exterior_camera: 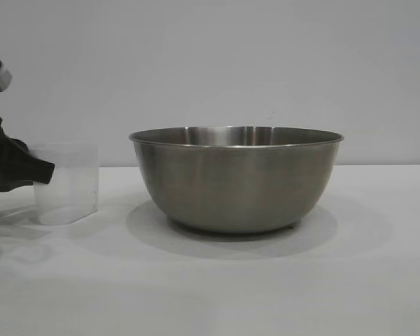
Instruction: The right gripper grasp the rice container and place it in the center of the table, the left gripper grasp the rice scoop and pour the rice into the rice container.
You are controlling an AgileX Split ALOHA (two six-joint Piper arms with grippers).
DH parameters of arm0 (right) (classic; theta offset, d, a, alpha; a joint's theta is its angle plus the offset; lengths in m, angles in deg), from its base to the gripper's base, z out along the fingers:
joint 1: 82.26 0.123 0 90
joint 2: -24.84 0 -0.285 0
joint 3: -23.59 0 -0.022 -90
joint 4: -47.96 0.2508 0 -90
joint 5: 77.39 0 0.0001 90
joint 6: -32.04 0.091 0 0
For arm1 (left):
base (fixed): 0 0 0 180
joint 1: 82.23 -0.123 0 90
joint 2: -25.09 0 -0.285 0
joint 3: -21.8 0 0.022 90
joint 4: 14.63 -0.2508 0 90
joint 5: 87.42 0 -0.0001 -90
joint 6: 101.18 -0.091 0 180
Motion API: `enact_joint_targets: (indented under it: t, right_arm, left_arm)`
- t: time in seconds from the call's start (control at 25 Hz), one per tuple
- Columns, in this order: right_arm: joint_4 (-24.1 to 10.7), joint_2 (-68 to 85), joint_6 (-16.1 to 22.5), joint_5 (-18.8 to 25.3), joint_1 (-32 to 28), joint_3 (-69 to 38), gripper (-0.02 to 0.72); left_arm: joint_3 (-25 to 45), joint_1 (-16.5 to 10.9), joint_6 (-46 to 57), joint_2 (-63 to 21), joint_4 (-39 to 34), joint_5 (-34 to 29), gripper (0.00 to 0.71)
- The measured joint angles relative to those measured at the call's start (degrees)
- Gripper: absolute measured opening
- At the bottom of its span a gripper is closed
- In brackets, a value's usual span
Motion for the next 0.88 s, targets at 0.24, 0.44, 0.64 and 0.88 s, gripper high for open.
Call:
enact_joint_targets:
  t: [0.24,0.44,0.64,0.88]
  right_arm:
    - [0.0,0.0,0.0,0.0,0.0,0.0,0.373]
    - [0.0,0.0,0.0,0.0,0.0,0.0,0.373]
    - [0.0,0.0,0.0,0.0,0.0,0.0,0.373]
    - [0.0,0.0,0.0,0.0,0.0,0.0,0.373]
  left_arm:
    - [4.04,0.0,0.0,-0.37,0.0,0.0,0.117]
    - [7.03,0.0,0.33,-5.99,4.76,0.0,0.132]
    - [8.16,-2.13,1.28,-11.83,9.49,0.0,0.132]
    - [8.16,-6.45,5.42,-15.07,8.01,0.0,0.132]
